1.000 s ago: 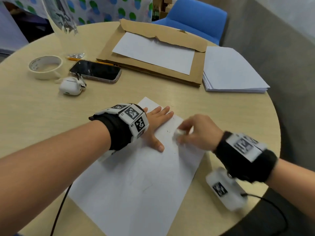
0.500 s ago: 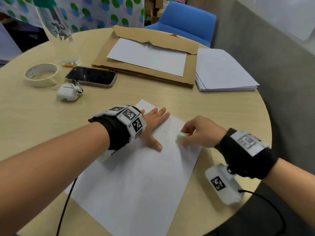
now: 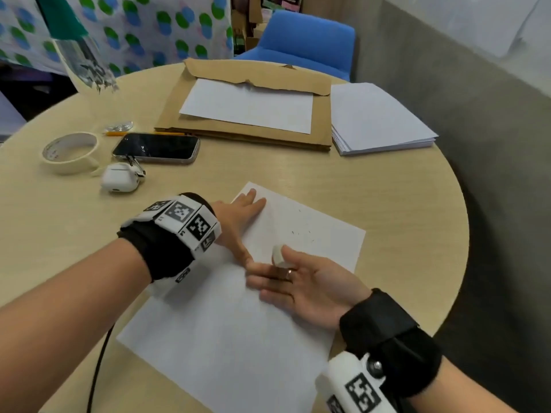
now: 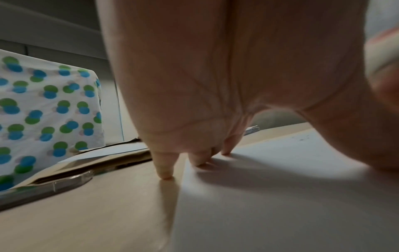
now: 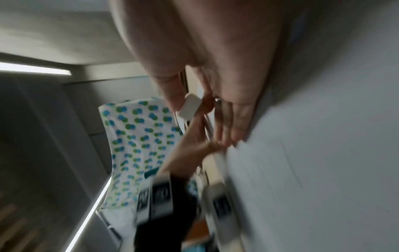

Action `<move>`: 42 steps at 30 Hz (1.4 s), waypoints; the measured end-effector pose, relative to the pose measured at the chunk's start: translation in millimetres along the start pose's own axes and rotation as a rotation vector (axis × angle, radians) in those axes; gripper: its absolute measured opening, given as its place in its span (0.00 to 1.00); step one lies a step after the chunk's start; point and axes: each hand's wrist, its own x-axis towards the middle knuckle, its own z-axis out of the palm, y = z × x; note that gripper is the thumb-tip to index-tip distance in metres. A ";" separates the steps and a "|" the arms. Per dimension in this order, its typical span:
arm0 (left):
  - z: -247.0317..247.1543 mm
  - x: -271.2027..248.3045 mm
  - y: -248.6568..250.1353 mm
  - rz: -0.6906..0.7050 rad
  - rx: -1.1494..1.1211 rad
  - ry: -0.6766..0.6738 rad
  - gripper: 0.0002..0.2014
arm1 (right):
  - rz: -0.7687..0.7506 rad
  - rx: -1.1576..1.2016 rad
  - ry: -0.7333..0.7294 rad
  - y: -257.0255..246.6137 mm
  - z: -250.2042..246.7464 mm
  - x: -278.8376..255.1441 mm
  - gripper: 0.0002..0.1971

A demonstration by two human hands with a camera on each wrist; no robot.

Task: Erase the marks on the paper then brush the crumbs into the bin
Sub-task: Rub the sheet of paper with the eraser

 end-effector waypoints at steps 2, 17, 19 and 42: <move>1.9 0.9 -2.4 0.012 -0.017 -0.005 0.62 | -0.143 0.090 0.145 -6.7 -6.2 3.3 0.11; 5.5 5.2 -7.9 0.044 -0.058 -0.009 0.62 | -0.599 0.335 0.594 -39.7 2.2 42.2 0.06; 6.2 5.6 -9.0 0.043 -0.054 -0.015 0.62 | -0.783 0.330 0.795 -52.2 -6.9 33.3 0.04; 7.0 6.0 -8.5 0.021 -0.089 -0.019 0.61 | -0.313 0.180 0.277 -17.0 -24.4 -4.6 0.08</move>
